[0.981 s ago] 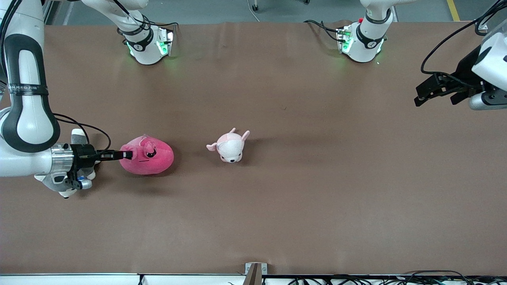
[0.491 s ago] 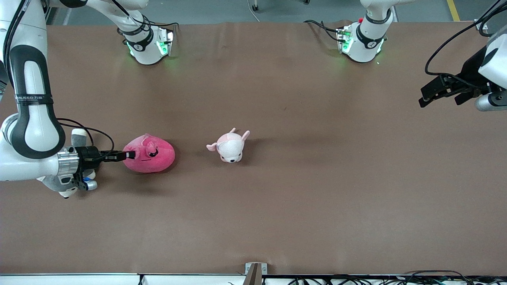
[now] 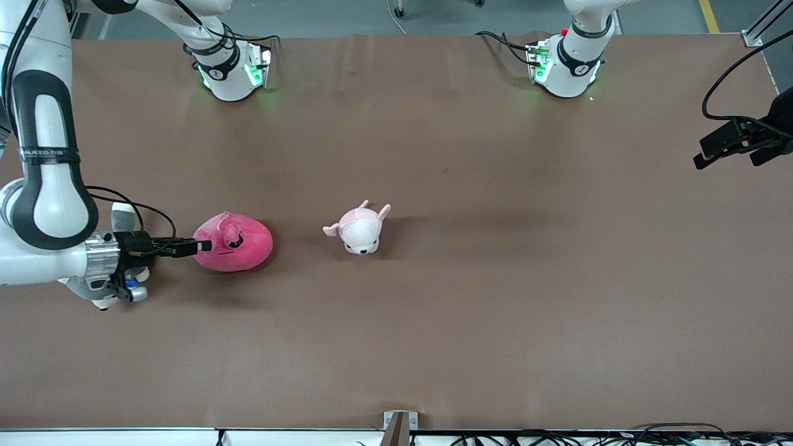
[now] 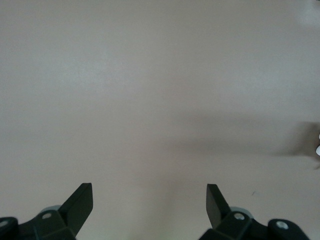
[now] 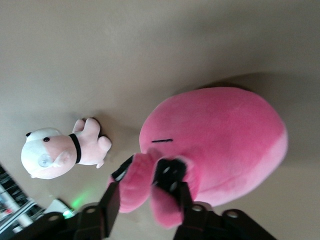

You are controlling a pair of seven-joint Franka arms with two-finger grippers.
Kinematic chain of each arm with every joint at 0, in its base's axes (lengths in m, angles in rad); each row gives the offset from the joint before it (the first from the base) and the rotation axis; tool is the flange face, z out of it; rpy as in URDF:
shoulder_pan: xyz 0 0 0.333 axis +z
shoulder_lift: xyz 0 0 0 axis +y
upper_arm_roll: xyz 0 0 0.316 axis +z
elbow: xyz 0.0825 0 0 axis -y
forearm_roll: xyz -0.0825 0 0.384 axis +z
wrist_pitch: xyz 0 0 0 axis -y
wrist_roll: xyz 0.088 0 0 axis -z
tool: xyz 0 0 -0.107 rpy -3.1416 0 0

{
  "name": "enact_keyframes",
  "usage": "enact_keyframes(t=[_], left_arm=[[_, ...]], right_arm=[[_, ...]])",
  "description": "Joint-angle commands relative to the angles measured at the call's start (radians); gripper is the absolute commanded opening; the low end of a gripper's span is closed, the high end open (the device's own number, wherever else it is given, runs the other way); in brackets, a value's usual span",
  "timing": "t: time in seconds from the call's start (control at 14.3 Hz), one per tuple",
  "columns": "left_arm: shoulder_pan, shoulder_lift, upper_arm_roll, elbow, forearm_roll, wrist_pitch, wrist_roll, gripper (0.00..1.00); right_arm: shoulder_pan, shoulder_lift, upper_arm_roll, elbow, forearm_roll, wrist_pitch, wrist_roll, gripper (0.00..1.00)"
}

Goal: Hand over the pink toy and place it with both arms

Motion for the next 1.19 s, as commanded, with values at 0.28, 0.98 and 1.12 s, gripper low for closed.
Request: enact_keyframes(t=[0.28, 0.98, 1.12], left_arm=[[-0.175, -0.016, 0.163, -0.017, 0.002, 0.004, 0.009, 1.00], [-0.307, -0.023, 0.260, -0.014, 0.007, 0.004, -0.004, 1.00], [-0.340, -0.023, 0.297, -0.014, 0.006, 0.004, -0.005, 1.00]], right_arm=[[-0.004, -0.215, 0.026, 0.053, -0.414, -0.008, 0.138, 1.00], [-0.023, -0.334, 0.017, 0.202, -0.505, -0.103, 0.129, 1.00], [-0.018, -0.345, 0.025, 0.202, -0.531, -0.102, 0.116, 1.00]])
